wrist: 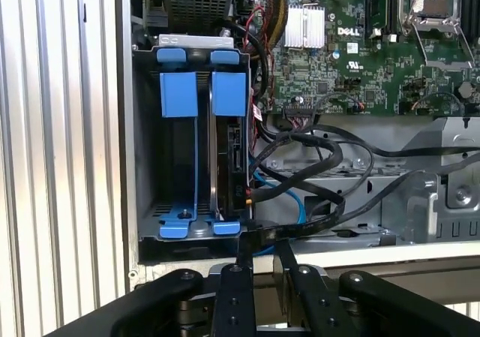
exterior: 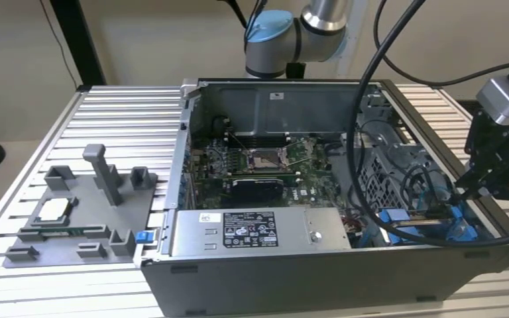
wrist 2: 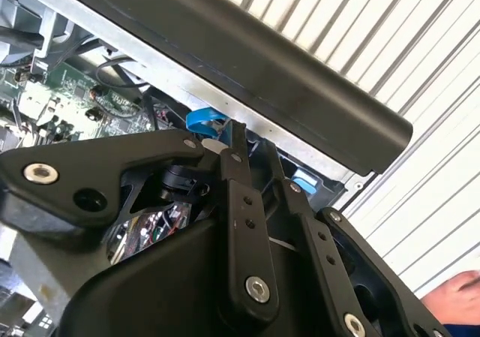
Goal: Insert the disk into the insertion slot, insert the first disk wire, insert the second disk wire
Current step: 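Insert the second disk wire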
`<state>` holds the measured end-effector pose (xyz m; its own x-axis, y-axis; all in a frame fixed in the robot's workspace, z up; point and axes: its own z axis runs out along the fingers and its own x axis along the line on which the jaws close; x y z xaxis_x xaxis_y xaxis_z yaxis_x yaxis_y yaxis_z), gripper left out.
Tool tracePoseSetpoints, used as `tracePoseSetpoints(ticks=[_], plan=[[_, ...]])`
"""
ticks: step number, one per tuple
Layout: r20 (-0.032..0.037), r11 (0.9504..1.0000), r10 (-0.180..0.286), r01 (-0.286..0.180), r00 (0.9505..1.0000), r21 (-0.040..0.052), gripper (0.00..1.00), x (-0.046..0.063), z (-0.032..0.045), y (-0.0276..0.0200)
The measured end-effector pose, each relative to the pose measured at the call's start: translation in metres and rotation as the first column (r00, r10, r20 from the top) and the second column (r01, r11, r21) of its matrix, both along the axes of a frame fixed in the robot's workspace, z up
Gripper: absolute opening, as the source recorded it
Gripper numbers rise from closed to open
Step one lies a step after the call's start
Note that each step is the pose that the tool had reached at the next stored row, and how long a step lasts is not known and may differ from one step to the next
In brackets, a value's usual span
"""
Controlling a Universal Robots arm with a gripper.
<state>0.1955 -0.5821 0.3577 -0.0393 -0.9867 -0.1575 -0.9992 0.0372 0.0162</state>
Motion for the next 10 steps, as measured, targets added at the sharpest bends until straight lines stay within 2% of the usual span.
tracePoseSetpoints(ticks=[2,5,7,10], plan=[[-0.0009,1.0000,0.001,-0.001,1.0000,0.0053,1.00,0.0002,-0.0002,-0.0002],[-0.0030,0.9998,0.001,-0.001,1.0000,0.0210,1.00,0.0014,-0.0008,-0.0020],[-0.0103,0.9996,0.002,-0.001,0.9999,0.0275,1.00,0.0016,-0.0017,-0.0046],[-0.0273,0.9995,0.002,-0.001,0.9996,0.0311,1.00,0.0018,-0.0030,-0.0101]])
